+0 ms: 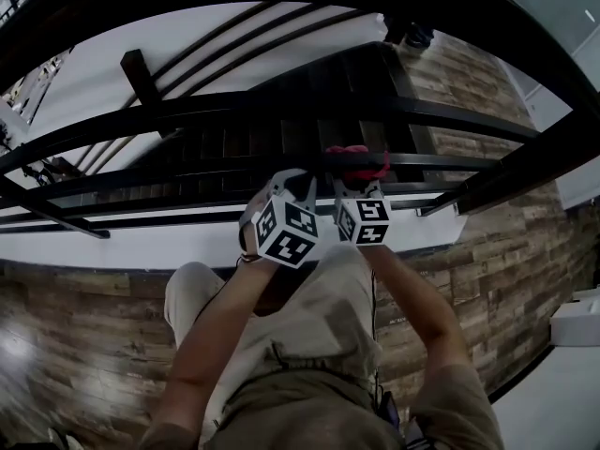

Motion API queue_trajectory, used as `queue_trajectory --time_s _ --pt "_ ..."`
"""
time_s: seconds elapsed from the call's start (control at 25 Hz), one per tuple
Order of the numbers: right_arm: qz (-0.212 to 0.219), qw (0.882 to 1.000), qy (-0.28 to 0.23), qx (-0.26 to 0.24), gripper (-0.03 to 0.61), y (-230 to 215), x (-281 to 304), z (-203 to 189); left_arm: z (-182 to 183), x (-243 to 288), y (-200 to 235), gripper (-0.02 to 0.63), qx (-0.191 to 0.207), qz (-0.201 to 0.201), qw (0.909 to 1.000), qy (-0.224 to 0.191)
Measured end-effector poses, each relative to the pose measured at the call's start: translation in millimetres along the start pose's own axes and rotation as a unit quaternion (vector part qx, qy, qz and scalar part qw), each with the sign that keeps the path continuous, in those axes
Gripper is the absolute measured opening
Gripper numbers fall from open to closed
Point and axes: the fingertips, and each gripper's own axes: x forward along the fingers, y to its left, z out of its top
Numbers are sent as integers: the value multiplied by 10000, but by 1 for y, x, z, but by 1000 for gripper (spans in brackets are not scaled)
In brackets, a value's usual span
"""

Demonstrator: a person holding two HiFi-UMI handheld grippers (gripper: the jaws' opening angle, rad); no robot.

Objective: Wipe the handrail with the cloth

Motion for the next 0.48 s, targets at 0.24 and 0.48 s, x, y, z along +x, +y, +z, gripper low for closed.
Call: queue_trajectory --time_s 0.24,0.48 --pt "-41 9998 157 116 127 0 7 -8 -3 7 -1 15 -120 -56 9999 -49" --pt "146 9998 95 78 127 28 19 -5 -18 -6 21 15 95 414 9990 114"
